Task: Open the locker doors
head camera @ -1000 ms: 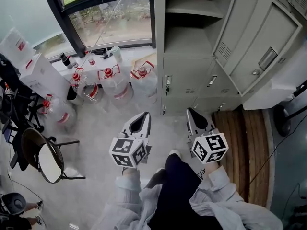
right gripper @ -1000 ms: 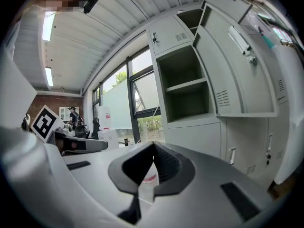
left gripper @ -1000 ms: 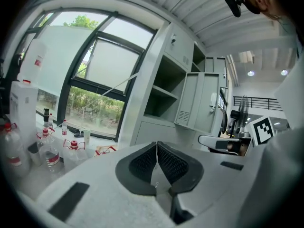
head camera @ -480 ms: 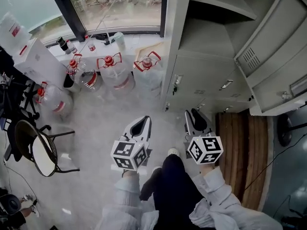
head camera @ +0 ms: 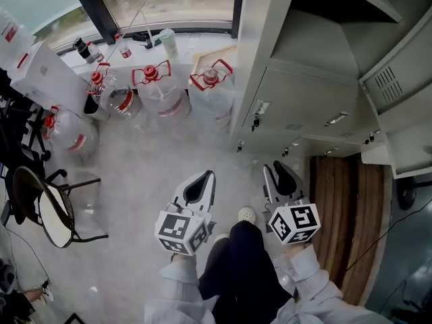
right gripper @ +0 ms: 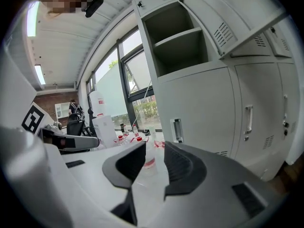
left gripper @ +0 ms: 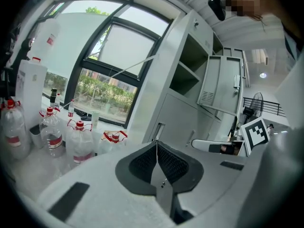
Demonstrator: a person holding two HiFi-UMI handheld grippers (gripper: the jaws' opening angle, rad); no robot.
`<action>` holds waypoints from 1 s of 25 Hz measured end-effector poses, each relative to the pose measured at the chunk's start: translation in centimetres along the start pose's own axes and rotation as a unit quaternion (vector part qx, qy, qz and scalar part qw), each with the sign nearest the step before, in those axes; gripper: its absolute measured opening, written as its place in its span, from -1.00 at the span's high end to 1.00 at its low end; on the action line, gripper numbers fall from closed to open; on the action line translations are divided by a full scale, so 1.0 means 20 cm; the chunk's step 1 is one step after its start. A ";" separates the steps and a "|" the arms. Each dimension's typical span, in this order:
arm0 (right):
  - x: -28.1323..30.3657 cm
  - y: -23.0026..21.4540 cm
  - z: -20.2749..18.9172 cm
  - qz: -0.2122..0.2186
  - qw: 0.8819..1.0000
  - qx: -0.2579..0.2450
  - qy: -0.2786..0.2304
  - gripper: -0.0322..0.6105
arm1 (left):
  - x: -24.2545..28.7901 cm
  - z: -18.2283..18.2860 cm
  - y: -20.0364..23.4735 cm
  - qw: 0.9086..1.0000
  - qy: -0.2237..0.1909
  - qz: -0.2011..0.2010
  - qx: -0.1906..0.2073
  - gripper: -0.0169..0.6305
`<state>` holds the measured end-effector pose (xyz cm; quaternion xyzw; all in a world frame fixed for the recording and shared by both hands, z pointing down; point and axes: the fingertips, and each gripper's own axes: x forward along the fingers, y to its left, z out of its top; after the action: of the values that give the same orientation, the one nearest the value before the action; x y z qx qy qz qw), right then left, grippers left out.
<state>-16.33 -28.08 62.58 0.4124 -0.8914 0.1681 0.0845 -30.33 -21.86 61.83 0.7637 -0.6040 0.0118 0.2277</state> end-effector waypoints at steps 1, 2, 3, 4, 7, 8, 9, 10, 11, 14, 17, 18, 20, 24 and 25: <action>0.01 0.00 -0.02 0.001 1.000 -0.001 -0.003 0.58 | 0.00 -0.02 0.01 1.000 -0.002 0.000 0.001 0.91; 0.01 0.00 -0.03 0.002 1.000 -0.005 -0.004 0.58 | 0.00 -0.03 0.01 1.000 -0.003 0.000 0.002 0.91; 0.01 0.00 -0.05 0.003 1.000 -0.009 -0.005 0.58 | 0.00 -0.05 0.01 1.000 -0.003 0.000 0.002 0.91; 0.01 -0.01 -0.07 0.004 1.000 -0.015 -0.006 0.58 | -0.01 -0.08 0.02 1.000 -0.004 0.002 0.002 0.91; 0.03 -0.02 -0.12 0.003 1.000 -0.020 -0.011 0.58 | -0.02 -0.13 0.05 1.000 -0.016 0.008 0.004 0.91; 0.04 -0.04 -0.13 0.001 1.000 -0.018 -0.013 0.58 | -0.02 -0.14 0.06 1.000 -0.020 0.010 0.007 0.91; 0.05 -0.05 -0.14 -0.002 1.000 -0.016 -0.016 0.58 | -0.01 -0.16 0.07 1.000 -0.023 0.013 0.011 0.91; 0.05 -0.07 -0.15 -0.005 1.000 -0.016 -0.019 0.58 | -0.01 -0.17 0.08 1.000 -0.022 0.014 0.015 0.91; 0.05 -0.08 -0.15 -0.009 1.000 -0.015 -0.020 0.58 | 0.00 -0.19 0.08 1.000 -0.019 0.016 0.018 0.91; 0.05 -0.14 -0.17 -0.017 1.000 -0.014 -0.022 0.58 | 0.02 -0.23 0.07 1.000 -0.015 0.014 0.021 0.91; 0.09 -0.16 -0.17 -0.013 1.000 -0.017 -0.023 0.58 | 0.05 -0.24 0.06 1.000 -0.016 0.013 0.019 0.91; 0.10 -0.16 -0.17 -0.011 1.000 -0.017 -0.023 0.58 | 0.07 -0.24 0.06 1.000 -0.016 0.012 0.019 0.91; 0.13 -0.17 -0.16 -0.005 1.000 -0.014 -0.023 0.58 | 0.10 -0.24 0.05 1.000 -0.015 0.008 0.023 0.91; 0.22 -0.19 -0.14 0.003 0.999 -0.023 -0.023 0.58 | 0.18 -0.22 0.05 1.000 -0.019 0.005 0.024 0.91; 0.25 -0.19 -0.13 0.004 0.999 -0.026 -0.021 0.58 | 0.20 -0.22 0.05 1.000 -0.020 0.002 0.021 0.91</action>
<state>-16.66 -32.91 67.36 0.4095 -0.8989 0.1360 0.0755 -29.13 -24.23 67.27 0.7672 -0.6096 0.0099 0.1992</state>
